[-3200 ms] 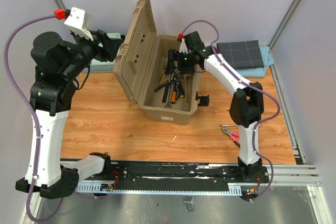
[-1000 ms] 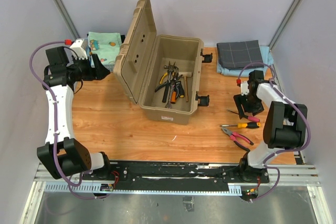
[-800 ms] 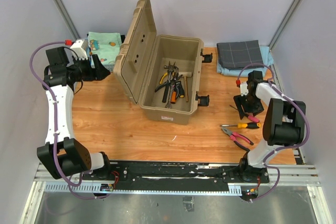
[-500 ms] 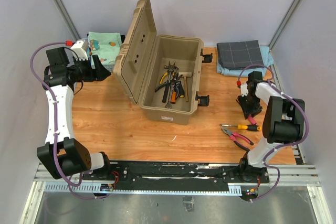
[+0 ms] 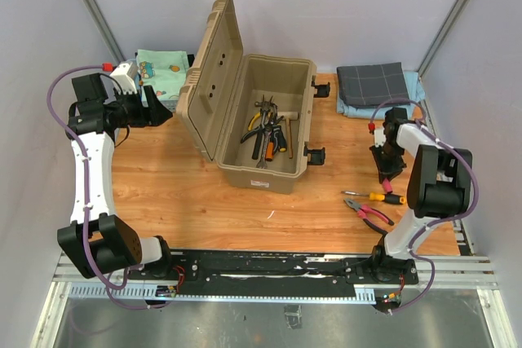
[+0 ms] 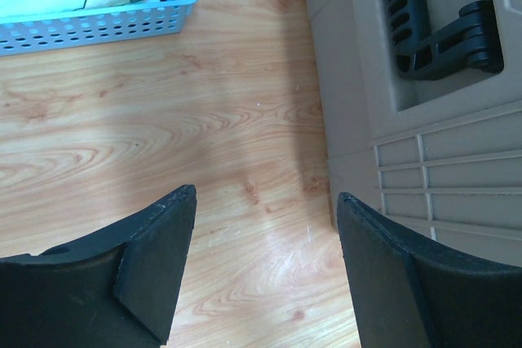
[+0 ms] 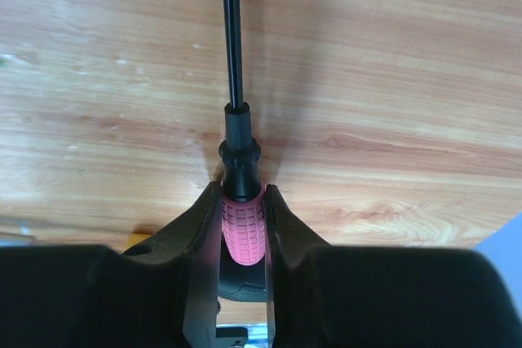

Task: Pack the tool kit
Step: Pick up the screwdriver from the center of the board.

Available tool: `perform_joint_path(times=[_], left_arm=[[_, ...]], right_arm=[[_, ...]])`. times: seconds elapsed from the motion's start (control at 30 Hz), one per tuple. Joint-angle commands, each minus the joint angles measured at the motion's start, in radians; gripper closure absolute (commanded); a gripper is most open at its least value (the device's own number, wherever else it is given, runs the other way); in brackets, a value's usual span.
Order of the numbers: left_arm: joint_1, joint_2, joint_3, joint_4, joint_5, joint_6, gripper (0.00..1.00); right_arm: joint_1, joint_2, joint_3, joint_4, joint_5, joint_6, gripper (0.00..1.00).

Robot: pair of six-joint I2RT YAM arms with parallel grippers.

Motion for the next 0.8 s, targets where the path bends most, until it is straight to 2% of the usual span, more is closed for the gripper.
perform_joint_path(times=[0.0, 0.17, 0.3, 0.37, 0.63, 0.77], left_arm=[[-0.005, -0.008, 0.027, -0.006, 0.021, -0.001, 0.26], [-0.006, -0.009, 0.032, -0.004, 0.025, -0.001, 0.26], [-0.005, -0.011, 0.034, -0.003, 0.023, -0.010, 0.27], [-0.006, -0.016, 0.031, 0.009, 0.022, -0.022, 0.27], [-0.006, -0.030, 0.025, 0.037, 0.032, -0.062, 0.27], [-0.006, -0.039, 0.021, 0.037, 0.038, -0.064, 0.27]], right_arm=[[-0.022, -0.098, 0.074, 0.007, -0.101, 0.058, 0.99], [-0.027, -0.154, 0.308, -0.103, -0.197, 0.098, 0.99], [-0.018, -0.184, 0.446, -0.112, -0.364, 0.232, 0.99], [0.022, -0.210, 0.476, -0.080, -0.400, 0.311, 0.99], [0.382, -0.220, 0.550, 0.047, -0.246, 0.546, 0.99], [0.519, -0.204, 0.583, 0.098, -0.155, 0.635, 0.99]])
